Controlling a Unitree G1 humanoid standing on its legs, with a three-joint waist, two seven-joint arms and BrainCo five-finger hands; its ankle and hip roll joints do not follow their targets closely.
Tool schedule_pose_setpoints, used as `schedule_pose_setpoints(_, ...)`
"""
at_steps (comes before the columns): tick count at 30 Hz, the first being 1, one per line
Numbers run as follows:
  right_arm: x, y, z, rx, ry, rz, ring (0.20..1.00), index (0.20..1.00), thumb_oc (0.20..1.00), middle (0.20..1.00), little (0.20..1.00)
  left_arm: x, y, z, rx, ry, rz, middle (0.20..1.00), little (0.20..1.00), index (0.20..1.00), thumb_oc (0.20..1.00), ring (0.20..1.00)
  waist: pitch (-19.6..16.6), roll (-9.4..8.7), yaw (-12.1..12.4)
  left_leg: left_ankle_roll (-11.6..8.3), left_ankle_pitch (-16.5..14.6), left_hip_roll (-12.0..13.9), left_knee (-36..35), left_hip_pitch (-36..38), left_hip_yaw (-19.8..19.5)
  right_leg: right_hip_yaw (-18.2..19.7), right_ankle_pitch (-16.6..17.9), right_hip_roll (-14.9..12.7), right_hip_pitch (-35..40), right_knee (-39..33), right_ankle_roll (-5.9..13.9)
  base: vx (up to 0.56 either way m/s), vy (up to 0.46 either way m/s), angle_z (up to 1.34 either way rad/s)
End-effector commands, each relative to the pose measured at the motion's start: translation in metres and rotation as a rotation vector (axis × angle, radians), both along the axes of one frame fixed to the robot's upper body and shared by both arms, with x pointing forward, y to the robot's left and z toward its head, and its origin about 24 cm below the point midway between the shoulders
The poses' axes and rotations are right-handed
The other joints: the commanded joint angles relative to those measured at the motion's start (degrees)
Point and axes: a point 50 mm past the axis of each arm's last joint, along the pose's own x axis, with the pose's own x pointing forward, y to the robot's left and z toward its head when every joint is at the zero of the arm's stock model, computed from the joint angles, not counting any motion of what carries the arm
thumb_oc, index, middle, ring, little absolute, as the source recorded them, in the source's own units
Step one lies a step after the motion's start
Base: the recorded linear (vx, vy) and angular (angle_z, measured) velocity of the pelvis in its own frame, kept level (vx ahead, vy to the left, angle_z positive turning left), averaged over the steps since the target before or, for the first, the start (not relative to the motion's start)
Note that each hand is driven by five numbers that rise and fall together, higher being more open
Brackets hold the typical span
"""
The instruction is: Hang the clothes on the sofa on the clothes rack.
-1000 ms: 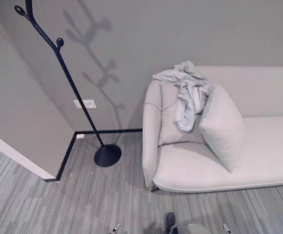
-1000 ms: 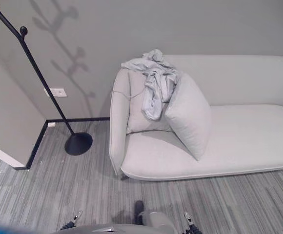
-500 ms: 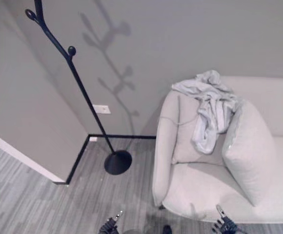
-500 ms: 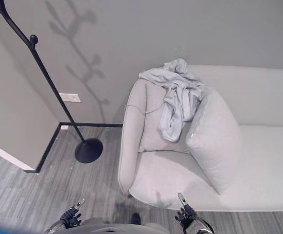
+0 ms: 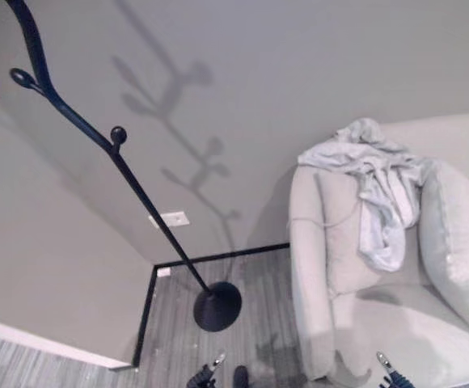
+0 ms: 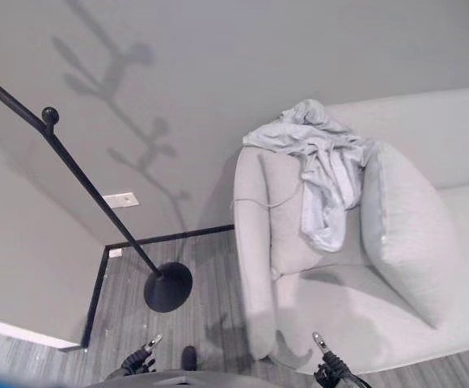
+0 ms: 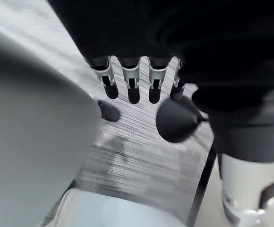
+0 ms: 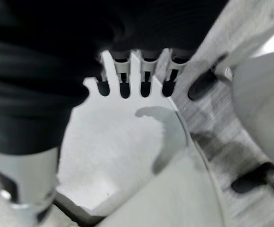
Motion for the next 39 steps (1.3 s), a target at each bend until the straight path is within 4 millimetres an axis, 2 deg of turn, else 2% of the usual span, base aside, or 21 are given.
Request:
schedule_pose_setpoints(1,0.025,0.017,0.003,0.015,-0.06,0.048,1.0,1.0,1.0,1.0,1.0,0.013,0.013,0.005,0.049,-0.021,0.023,1.0,1.0,1.0,1.0,1.0,-0.2,-2.79,2.88,-0.45,-2.61,2.82,1.27,-1.6,-0.68,-10.13,12.4,-5.48,-1.25,-5.61,3.56,0.05,0.117,-0.88)
schedule_pose_setpoints(2,0.028,0.02,0.003,0.019,-0.074,0.041,1.0,1.0,1.0,1.0,1.0,0.01,0.017,0.005,0.059,-0.013,0.048,1.0,1.0,1.0,1.0,1.0,-0.07,-3.3,2.88,-0.2,-3.15,2.38,2.13,-1.58,-0.02,-12.2,14.29,-6.55,-1.04,-5.56,4.28,0.07,0.129,-0.56)
schedule_pose_setpoints(4,0.032,0.019,0.004,0.009,-0.09,0.041,1.0,1.0,1.0,1.0,1.0,0.011,0.024,0.006,0.076,-0.016,0.066,1.0,1.0,1.0,1.0,1.0,0.06,-4.18,2.33,-0.14,-4.07,2.15,3.94,-2.06,0.48,-11.42,15.62,-6.64,-1.4,-6.1,4.89,0.05,0.012,-0.41)
schedule_pose_setpoints(8,0.028,0.012,0.005,-0.052,-0.071,0.082,1.0,1.0,1.0,1.0,1.0,0.008,0.03,0.007,0.092,-0.018,0.108,1.0,1.0,1.0,1.0,1.0,-0.79,-5.62,2.16,-0.3,-4.8,2.04,5.29,-2.62,0.74,-11.38,16.36,-7.06,-1.42,-6.56,5.99,0.07,-0.045,0.02)
schedule_pose_setpoints(11,0.04,0.005,0.013,-0.153,-0.127,0.208,1.0,1.0,1.0,1.0,1.0,0.006,0.034,0.008,0.095,-0.032,0.157,1.0,1.0,1.0,1.0,1.0,-1.45,-6.6,1.88,-0.7,-4.17,2.33,3.9,-2.22,0.42,-11.21,15.75,-6.4,-1.73,-6.56,6.28,0.06,-0.052,-0.01)
schedule_pose_setpoints(12,0.06,-0.001,0.03,-0.264,-0.24,0.342,1.0,1.0,1.0,1.0,1.0,0.005,0.034,0.008,0.092,-0.039,0.176,1.0,1.0,1.0,1.0,1.0,-1.69,-7.0,1.69,-0.93,-3.71,2.74,2.75,-1.72,0.29,-11.25,15.16,-5.92,-1.93,-6.56,6.41,0.05,-0.039,-0.04)
schedule_pose_setpoints(13,0.069,-0.007,0.041,-0.336,-0.286,0.408,1.0,1.0,1.0,1.0,1.0,0.002,0.035,0.008,0.09,-0.038,0.193,1.0,1.0,1.0,1.0,1.0,-1.78,-7.17,1.62,-1.09,-3.52,2.95,2.14,-1.33,0.19,-11.33,14.8,-5.65,-1.9,-6.56,6.42,0.07,-0.047,-0.03)
schedule_pose_setpoints(15,0.083,-0.02,0.061,-0.461,-0.353,0.502,1.0,1.0,1.0,1.0,1.0,0.003,0.036,0.009,0.089,-0.051,0.226,1.0,1.0,1.0,1.0,1.0,-1.94,-7.32,1.67,-1.3,-3.35,3.38,1.37,-0.54,-0.11,-11.54,14.13,-5.13,-1.56,-6.56,6.36,0.06,-0.026,0.01)
schedule_pose_setpoints(16,0.104,-0.027,0.084,-0.583,-0.43,0.578,1.0,1.0,1.0,1.0,1.0,0.004,0.038,0.009,0.09,-0.053,0.251,1.0,1.0,1.0,1.0,1.0,-1.94,-7.42,1.9,-1.4,-3.43,3.71,0.95,0.15,-0.49,-11.57,13.47,-4.75,-1.11,-6.56,6.26,0.06,-0.014,0.04)
schedule_pose_setpoints(18,0.117,-0.034,0.104,-0.708,-0.477,0.624,1.0,1.0,1.0,1.0,1.0,0.006,0.037,0.01,0.088,-0.062,0.273,1.0,1.0,1.0,1.0,1.0,-1.94,-7.41,2.11,-1.38,-3.62,3.89,0.78,0.76,-0.69,-11.58,12.96,-4.53,-0.57,-6.56,6.17,0.08,0.002,0.13)
schedule_pose_setpoints(19,0.133,-0.042,0.125,-0.888,-0.501,0.685,1.0,1.0,1.0,1.0,1.0,0.007,0.038,0.01,0.096,-0.066,0.285,1.0,1.0,1.0,1.0,1.0,-1.74,-7.16,2.59,-1.25,-3.95,3.96,0.75,1.26,-1.12,-11.64,12.25,-4.35,0.08,-6.56,6.07,0.09,0.019,0.13)
schedule_pose_setpoints(20,0.142,-0.046,0.137,-0.99,-0.508,0.712,1.0,1.0,1.0,1.0,1.0,0.006,0.038,0.01,0.099,-0.064,0.29,1.0,1.0,1.0,1.0,1.0,-1.75,-7.1,2.91,-1.23,-4.05,3.93,0.75,1.35,-1.18,-11.78,12.04,-4.34,0.24,-6.56,6.12,0.07,0.02,0.05)
schedule_pose_setpoints(21,0.143,-0.046,0.137,-0.992,-0.508,0.713,1.0,1.0,1.0,1.0,1.0,0.006,0.037,0.01,0.099,-0.065,0.29,1.0,1.0,1.0,1.0,1.0,-1.67,-7.06,2.88,-1.24,-4.08,3.94,0.76,1.4,-1.2,-11.8,12.02,-4.32,0.31,-6.56,6.11,0.05,0.02,0.02)
schedule_pose_setpoints(22,0.158,-0.053,0.159,-1.196,-0.515,0.743,1.0,1.0,1.0,1.0,1.0,0.005,0.038,0.01,0.115,-0.063,0.293,1.0,1.0,1.0,1.0,1.0,-1.54,-6.92,3.56,-1.11,-4.3,3.87,0.75,1.33,-1.65,-11.98,11.72,-4.33,0.36,-6.56,6.13,0.03,0.016,0.05)
schedule_pose_setpoints(26,0.178,-0.063,0.186,-1.394,-0.516,0.698,1.0,1.0,1.0,1.0,1.0,-0.003,0.041,0.01,0.139,-0.043,0.31,1.0,1.0,1.0,1.0,1.0,-1.26,-6.83,4.78,-0.98,-4.55,3.77,0.85,0.77,-2.5,-12.36,11.24,-4.31,0.33,-6.56,6.17,0.02,0.012,0.06)
schedule_pose_setpoints(27,0.193,-0.071,0.203,-1.495,-0.509,0.664,1.0,1.0,1.0,1.0,1.0,-0.007,0.044,0.01,0.153,-0.033,0.311,1.0,1.0,1.0,1.0,1.0,-0.97,-6.93,6.03,-0.94,-4.5,3.66,0.95,-0.02,-3.32,-12.8,11.05,-4.36,0.16,-6.56,6.23,0.0,0.002,0.19)
schedule_pose_setpoints(30,0.205,-0.076,0.213,-1.561,-0.49,0.631,1.0,1.0,1.0,1.0,1.0,-0.008,0.045,0.01,0.163,-0.028,0.301,1.0,1.0,1.0,1.0,1.0,-0.52,-6.99,7.24,-0.86,-4.4,3.4,1.11,-0.98,-4.12,-13.37,10.93,-4.38,-0.01,-6.56,6.32,-0.01,-0.001,0.21)
schedule_pose_setpoints(32,0.222,-0.085,0.22,-1.602,-0.426,0.608,1.0,1.0,1.0,1.0,1.0,-0.012,0.049,0.01,0.178,-0.022,0.297,1.0,1.0,1.0,1.0,1.0,-0.01,-7.19,9.23,-0.83,-4.29,3.11,1.5,-2.16,-5.09,-14.03,10.91,-4.53,-0.19,-6.56,6.43,0.0,0.003,0.19)
schedule_pose_setpoints(35,0.237,-0.086,0.222,-1.584,-0.375,0.585,1.0,1.0,1.0,1.0,1.0,-0.011,0.053,0.011,0.19,-0.028,0.319,1.0,1.0,1.0,1.0,1.0,0.56,-7.45,10.92,-0.71,-4.63,2.5,3.02,-3.87,-6.0,-14.48,11.1,-4.8,-0.4,-6.56,6.43,0.0,0.011,0.2)
schedule_pose_setpoints(37,0.237,-0.086,0.222,-1.584,-0.375,0.585,1.0,1.0,1.0,1.0,1.0,-0.011,0.053,0.011,0.19,-0.028,0.319,1.0,1.0,1.0,1.0,1.0,0.55,-7.44,10.88,-0.71,-4.65,2.49,3.07,-3.92,-6.03,-14.5,11.1,-4.8,-0.42,-6.56,6.43,0.0,0.011,0.18)
schedule_pose_setpoints(39,0.246,-0.092,0.227,-1.675,-0.261,0.621,1.0,1.0,1.0,1.0,1.0,-0.001,0.059,0.016,0.216,-0.068,0.356,1.0,1.0,1.0,1.0,1.0,1.67,-7.93,13.07,-0.67,-5.19,1.62,6.11,-7.31,-7.19,-14.93,11.66,-5.43,-1.19,-6.56,6.53,-0.03,0.017,0.11)
